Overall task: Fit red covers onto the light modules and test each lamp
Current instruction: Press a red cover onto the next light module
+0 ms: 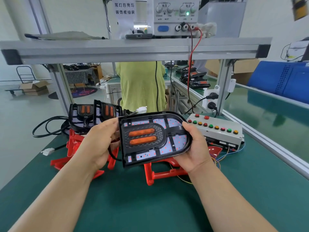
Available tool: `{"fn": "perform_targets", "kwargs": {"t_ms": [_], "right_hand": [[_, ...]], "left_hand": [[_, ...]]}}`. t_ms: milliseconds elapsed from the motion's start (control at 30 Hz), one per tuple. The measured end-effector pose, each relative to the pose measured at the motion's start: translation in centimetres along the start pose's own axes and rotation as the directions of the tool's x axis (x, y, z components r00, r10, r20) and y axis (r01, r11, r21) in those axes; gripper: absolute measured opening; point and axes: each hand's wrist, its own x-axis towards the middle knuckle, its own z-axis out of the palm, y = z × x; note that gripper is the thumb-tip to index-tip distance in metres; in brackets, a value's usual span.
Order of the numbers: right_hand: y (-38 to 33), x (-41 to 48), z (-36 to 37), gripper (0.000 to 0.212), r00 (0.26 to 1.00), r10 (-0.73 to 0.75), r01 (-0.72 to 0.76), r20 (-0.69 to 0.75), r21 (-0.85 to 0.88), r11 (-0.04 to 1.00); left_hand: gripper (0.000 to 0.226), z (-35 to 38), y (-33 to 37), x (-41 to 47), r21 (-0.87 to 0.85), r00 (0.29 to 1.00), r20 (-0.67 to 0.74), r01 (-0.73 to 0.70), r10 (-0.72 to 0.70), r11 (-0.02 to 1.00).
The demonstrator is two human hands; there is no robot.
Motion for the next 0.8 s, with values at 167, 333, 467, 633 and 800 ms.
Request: {"fn": "perform_targets", "kwargs": {"t_ms": [167, 333, 467, 633, 800], "right_hand": [[-0.4, -0.4, 0.4, 0.039, 0.999, 0.006, -0.004, 0.037, -0.041, 0.999], [-0.4, -1.2, 1.6, 0.04, 1.0, 0.007, -0.008, -0.011, -0.12, 0.993], [-0.4, -2.5, 2.1, 0.039, 0.999, 0.021, -0.026, -0.032, -0.184, 0.983], [-1.4, -5.3, 1.9, 0.042, 0.997, 0.018, -0.033, -0.072, -0.209, 0.977], [-2.1, -9.0, 0.7, 0.047, 0.989, 0.097, -0.122, -0.11, -0.239, 0.963]], "left_hand": [[0.049, 0.3, 0.3, -1.7, -0.178, 0.997, 0.072, 0.009, 0.004, 0.984], [0.055, 0.4, -0.5, -2.7, -0.164, 0.993, 0.103, -0.039, 0.057, 0.986], [0.027, 0.8, -1.0, -3.0, -0.087, 0.996, -0.038, -0.083, 0.08, 0.993], [0.027, 1.3, -1.5, -4.5, -0.064, 0.997, 0.006, -0.078, 0.079, 0.995], [0.024, 2.2, -2.3, -6.6, 0.016, 0.994, 0.029, -0.109, 0.109, 0.994]]}}
